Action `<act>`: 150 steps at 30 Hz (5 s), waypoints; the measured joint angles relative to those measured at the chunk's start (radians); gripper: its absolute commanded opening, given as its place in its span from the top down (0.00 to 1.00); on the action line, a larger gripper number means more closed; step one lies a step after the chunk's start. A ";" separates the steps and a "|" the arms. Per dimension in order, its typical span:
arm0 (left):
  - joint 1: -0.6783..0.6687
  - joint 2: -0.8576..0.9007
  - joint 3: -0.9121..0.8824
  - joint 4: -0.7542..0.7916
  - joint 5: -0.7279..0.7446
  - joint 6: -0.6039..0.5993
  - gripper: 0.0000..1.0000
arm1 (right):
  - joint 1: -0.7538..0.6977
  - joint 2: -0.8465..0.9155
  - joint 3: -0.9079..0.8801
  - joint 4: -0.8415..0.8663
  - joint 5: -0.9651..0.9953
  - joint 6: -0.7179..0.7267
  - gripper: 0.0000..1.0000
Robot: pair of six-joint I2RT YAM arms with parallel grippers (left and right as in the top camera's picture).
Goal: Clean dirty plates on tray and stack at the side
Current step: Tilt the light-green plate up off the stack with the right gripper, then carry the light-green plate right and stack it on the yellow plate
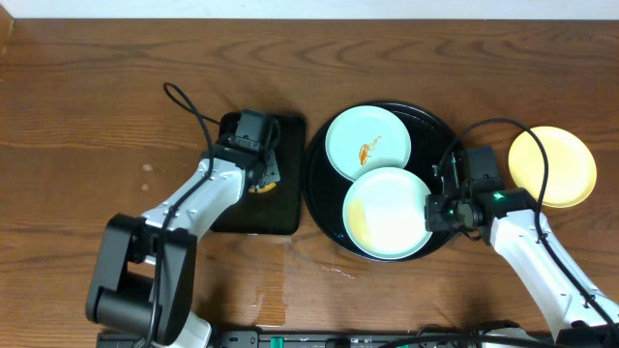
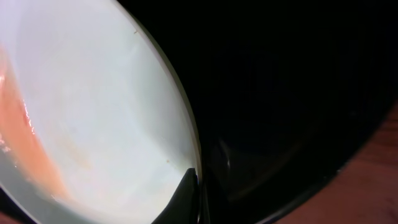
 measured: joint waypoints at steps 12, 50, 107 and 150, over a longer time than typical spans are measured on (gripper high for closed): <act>0.000 0.017 0.000 -0.001 0.153 0.054 0.89 | 0.000 0.000 0.001 0.021 0.018 0.000 0.99; 0.001 0.017 -0.001 0.010 0.163 0.307 0.75 | 0.000 0.000 0.002 -0.046 -0.030 0.006 0.82; 0.001 0.017 -0.001 0.009 0.159 0.307 0.73 | -0.001 -0.009 -0.214 0.313 -0.089 0.073 0.99; 0.001 0.017 -0.001 0.009 0.159 0.307 0.73 | -0.013 -0.038 0.244 -0.259 0.122 -0.094 0.99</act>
